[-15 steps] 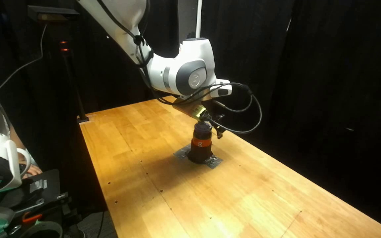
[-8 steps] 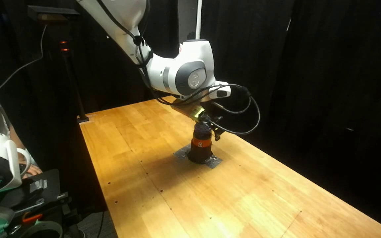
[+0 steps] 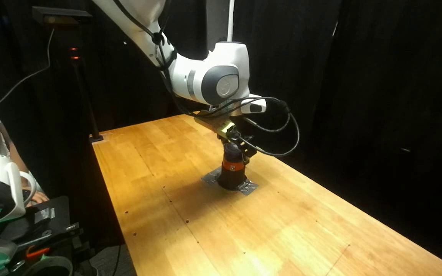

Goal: Put the rubber band on the cup

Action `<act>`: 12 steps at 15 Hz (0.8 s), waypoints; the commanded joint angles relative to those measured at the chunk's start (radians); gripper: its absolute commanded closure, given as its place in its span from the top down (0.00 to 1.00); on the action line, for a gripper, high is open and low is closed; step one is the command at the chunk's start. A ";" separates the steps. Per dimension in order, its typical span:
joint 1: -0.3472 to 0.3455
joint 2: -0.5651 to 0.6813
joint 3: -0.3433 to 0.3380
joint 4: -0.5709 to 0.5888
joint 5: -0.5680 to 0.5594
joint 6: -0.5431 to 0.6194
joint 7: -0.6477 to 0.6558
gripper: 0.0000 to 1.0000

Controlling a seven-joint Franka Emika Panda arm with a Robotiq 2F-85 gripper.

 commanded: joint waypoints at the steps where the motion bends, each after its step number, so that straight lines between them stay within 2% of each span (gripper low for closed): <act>1: -0.034 -0.060 0.013 -0.066 0.028 -0.031 -0.045 1.00; 12: -0.066 -0.121 0.027 -0.153 0.075 -0.035 -0.082 1.00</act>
